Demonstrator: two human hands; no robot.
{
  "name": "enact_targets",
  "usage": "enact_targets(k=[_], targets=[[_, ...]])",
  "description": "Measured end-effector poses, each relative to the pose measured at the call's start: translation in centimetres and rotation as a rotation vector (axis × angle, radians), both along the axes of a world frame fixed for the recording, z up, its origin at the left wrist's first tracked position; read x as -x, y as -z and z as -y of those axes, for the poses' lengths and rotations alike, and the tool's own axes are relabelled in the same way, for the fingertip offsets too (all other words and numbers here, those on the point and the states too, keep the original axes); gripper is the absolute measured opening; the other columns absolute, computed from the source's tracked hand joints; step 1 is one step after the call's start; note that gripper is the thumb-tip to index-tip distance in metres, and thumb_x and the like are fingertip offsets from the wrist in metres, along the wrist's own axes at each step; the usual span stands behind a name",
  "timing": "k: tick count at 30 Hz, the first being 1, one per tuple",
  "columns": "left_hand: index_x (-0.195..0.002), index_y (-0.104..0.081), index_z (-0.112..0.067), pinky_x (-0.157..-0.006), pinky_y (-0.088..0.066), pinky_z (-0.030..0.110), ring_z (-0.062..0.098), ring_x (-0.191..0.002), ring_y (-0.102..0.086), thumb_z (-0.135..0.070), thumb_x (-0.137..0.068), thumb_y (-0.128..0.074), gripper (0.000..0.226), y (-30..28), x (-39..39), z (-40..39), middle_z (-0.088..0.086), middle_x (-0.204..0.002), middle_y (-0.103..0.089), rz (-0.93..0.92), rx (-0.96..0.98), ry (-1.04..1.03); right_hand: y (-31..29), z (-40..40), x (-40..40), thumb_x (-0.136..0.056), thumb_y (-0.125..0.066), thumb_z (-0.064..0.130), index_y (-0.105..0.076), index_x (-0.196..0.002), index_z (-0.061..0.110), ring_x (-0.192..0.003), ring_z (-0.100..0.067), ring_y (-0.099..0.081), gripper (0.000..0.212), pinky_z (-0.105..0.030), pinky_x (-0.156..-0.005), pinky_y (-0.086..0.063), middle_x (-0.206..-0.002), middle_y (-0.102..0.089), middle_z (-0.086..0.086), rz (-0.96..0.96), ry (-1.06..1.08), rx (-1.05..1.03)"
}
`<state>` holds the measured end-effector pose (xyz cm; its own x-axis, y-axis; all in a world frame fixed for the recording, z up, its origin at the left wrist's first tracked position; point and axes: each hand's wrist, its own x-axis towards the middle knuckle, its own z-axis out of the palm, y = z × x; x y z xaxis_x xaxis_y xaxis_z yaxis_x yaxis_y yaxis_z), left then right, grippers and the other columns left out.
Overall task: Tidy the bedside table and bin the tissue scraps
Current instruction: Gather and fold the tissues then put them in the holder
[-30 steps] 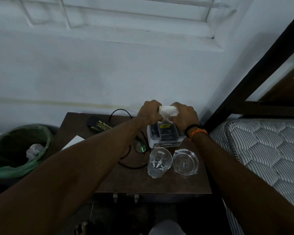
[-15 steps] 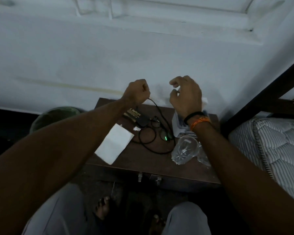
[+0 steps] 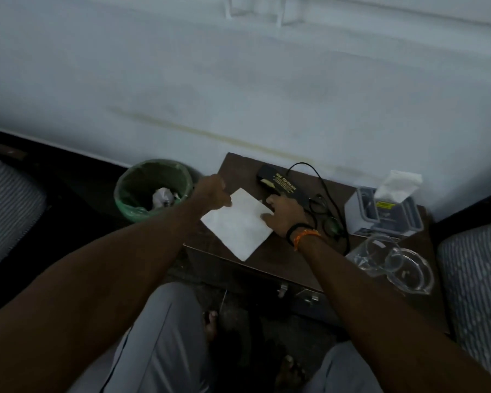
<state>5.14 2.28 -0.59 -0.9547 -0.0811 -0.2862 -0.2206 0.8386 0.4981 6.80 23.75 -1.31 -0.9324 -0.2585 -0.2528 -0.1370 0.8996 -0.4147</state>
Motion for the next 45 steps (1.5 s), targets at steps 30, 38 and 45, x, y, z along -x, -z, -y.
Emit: enact_targets(k=[30,38,45], targets=[[-0.117,-0.061,-0.005,-0.093,-0.055,0.045,0.028,-0.110,-0.064,-0.013,-0.079,-0.078,0.042,-0.4,-3.3,0.8,0.013,-0.123,-0.066,0.144,-1.070,-0.361,0.4,0.5,1.2,-0.084,-0.069,-0.002,-0.061,-0.114,0.002,-0.105,-0.033,-0.066,0.031,-0.048,-0.086,-0.058,-0.122,-0.066,-0.019,0.471,0.496,1.094],[-0.126,-0.060,0.000,-0.099,-0.050,0.054,0.036,-0.118,-0.059,0.012,-0.074,-0.066,0.053,-1.4,-3.5,-1.2,0.018,-0.127,-0.064,0.175,-1.181,-0.189,-1.6,-1.4,0.2,-0.082,-0.064,0.004,-0.061,-0.127,0.014,-0.097,-0.027,-0.066,0.047,-0.032,-0.060,-0.055,-0.127,-0.066,-0.013,0.543,0.464,1.180],[-0.115,-0.065,0.004,-0.091,-0.057,0.042,0.033,-0.104,-0.068,0.014,-0.080,-0.058,0.037,-1.9,-3.7,-3.0,0.021,-0.113,-0.070,0.208,-1.249,-0.306,-1.6,-2.6,-0.1,-0.092,-0.051,0.003,-0.064,-0.122,0.013,-0.056,-0.007,-0.062,0.035,-0.013,-0.041,-0.037,-0.096,-0.067,-0.003,0.614,0.603,1.325]])
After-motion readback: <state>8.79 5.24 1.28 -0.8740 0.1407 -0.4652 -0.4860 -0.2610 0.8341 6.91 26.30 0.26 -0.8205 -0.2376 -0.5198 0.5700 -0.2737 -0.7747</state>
